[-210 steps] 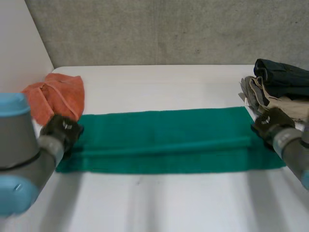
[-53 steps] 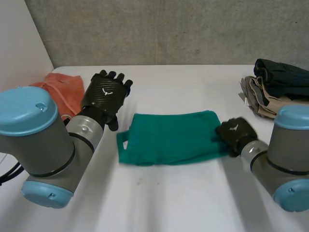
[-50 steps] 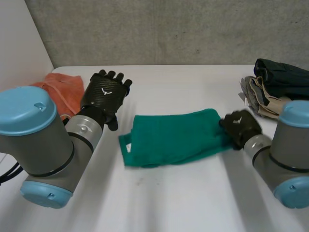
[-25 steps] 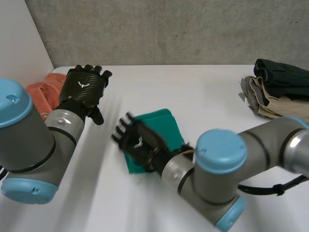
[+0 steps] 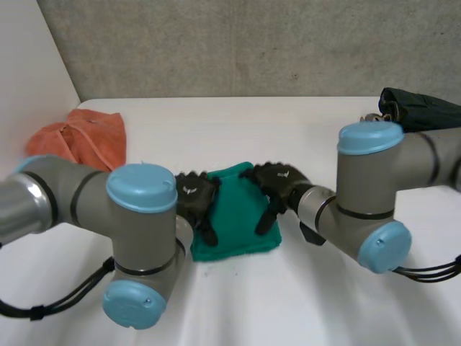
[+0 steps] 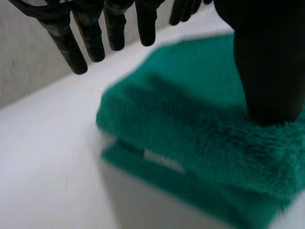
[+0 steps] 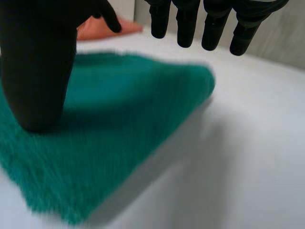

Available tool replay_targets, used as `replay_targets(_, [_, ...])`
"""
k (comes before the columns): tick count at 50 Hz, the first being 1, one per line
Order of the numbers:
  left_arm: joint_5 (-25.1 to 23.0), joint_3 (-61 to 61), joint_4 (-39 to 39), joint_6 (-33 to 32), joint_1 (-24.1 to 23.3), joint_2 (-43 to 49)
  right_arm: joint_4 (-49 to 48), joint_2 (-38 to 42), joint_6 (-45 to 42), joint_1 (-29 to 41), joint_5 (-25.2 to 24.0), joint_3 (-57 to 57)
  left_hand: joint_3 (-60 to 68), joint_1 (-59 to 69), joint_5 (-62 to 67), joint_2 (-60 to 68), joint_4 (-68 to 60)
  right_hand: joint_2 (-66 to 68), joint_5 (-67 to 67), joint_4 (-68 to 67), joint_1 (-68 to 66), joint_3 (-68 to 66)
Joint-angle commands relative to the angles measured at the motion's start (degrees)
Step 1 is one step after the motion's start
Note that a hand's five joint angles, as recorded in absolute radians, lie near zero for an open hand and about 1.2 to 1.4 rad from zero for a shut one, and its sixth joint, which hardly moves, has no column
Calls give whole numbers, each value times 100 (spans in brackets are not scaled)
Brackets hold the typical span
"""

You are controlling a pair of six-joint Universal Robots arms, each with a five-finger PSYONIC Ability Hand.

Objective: Fold the laundry.

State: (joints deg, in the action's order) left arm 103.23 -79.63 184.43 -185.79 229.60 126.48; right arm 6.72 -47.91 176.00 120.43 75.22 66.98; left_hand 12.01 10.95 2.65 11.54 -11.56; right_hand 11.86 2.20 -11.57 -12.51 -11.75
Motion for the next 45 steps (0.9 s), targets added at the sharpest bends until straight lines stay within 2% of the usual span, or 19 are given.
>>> replay_targets(1, [251,-61,-109,-571,111,201,110,361,-768,41,247,-177,-11,95,-75,36,-34,-186,-220,157,251,175])
replay_targets(8, [172,-70,-109,-1117,216,-9,-21,-384,-1576,50,827,77,-61,45,-126,-15,16,311,276,-339,-246,-322])
replay_targets(12, [-135,79,-83,-1171,181,-527,-546,-753,-1683,146,1003,585,-95,11,-159,-48,50,260,226,-289,-195,-271])
replay_targets(16, [-793,403,-100,-1179,251,-1063,-1153,-1166,-1735,549,1056,1314,-45,61,-109,2,0,143,109,-171,-78,-154])
replay_targets(19, [-1172,597,-118,-1188,287,-1169,-1453,-1317,-1832,858,1056,1738,-45,61,-109,2,0,92,58,-120,-27,-103])
replay_targets(21, [-1585,747,-197,-1197,304,-1205,-1743,-1379,-1920,1017,1056,2151,-11,95,-76,35,-34,42,7,-70,23,-53])
replay_targets(23, [-1866,835,-302,-1197,322,-1214,-1928,-1388,-1964,1096,1048,2371,39,145,-25,86,-84,8,-26,-36,57,-19])
replay_targets(24, [-2207,931,-468,-1197,348,-1222,-2120,-1370,-1999,1140,1048,2528,56,162,-8,103,-101,-9,-43,-19,74,-2])
replay_targets(27, [-2719,1090,-759,-1188,366,-1223,-2498,-1300,-2026,1184,1056,2723,6,112,-58,53,-51,-9,-43,-19,74,-2])
replay_targets(28, [-3025,1177,-916,-1179,375,-1205,-2587,-1265,-2043,1184,1056,2741,22,129,-42,69,-67,8,-26,-36,57,-19])
replay_targets(31, [-3422,1257,-1128,-1179,418,-1135,-2903,-932,-2165,1184,1056,2706,23,129,-42,69,-67,91,57,-120,-26,-102])
replay_targets(38, [-3494,1239,-1138,-1171,419,-1091,-3343,-431,-2526,1158,1056,2425,6,112,-59,52,-51,343,309,-371,-278,-354])
replay_targets(45, [-3485,1231,-1129,-1171,427,-1073,-3379,-79,-2685,1131,1065,2091,6,112,-59,52,-51,982,947,-1010,-917,-993])
